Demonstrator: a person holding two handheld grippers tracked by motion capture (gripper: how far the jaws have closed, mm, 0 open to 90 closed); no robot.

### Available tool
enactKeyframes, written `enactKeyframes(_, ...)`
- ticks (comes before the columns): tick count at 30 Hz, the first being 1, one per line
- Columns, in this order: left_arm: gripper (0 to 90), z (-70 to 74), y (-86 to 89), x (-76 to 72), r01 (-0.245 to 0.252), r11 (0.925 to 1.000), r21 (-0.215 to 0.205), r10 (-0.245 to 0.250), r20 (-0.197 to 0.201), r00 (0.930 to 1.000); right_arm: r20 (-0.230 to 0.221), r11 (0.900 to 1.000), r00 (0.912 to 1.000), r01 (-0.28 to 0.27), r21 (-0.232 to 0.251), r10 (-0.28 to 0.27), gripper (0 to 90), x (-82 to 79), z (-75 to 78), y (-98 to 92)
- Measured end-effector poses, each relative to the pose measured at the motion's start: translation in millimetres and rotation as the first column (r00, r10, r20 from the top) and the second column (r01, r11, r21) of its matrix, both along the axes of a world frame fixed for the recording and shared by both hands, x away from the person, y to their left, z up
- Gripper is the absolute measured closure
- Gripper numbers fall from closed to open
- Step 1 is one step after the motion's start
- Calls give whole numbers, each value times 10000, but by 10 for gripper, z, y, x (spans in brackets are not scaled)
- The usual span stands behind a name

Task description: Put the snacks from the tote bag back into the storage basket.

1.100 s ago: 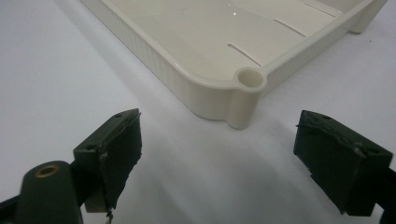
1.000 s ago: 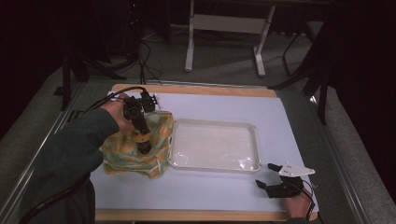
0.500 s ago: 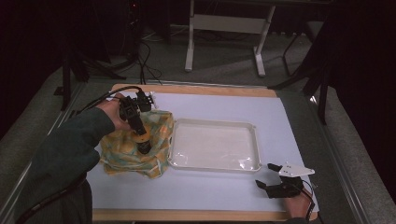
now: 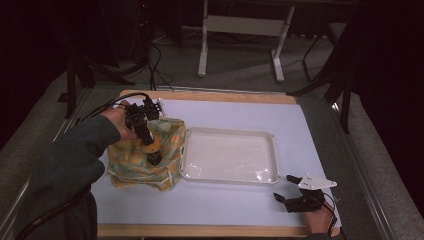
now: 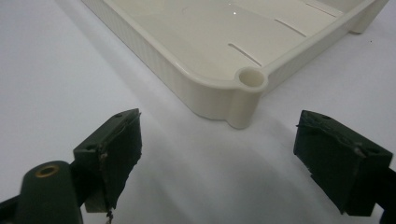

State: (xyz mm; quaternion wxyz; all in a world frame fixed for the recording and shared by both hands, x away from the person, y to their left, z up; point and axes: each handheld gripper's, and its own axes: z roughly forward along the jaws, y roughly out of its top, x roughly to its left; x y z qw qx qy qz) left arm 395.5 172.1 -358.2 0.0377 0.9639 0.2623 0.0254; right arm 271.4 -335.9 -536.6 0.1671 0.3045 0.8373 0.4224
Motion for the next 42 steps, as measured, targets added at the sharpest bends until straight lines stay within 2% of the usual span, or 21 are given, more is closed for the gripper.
enactKeyframes(17, 591, 20, 39, -13, 42, 10000, -68, -41, 92, 9999, -13, 10000, 10000, -8, -17, 8, 149, -1, 0, 1)
enactKeyframes(42, 591, 208, 9, -80, 286, 9986, 437, -290, 79, 9995, -9, 10000, 10000, -32, -28, 32, 149, -1, 0, 3)
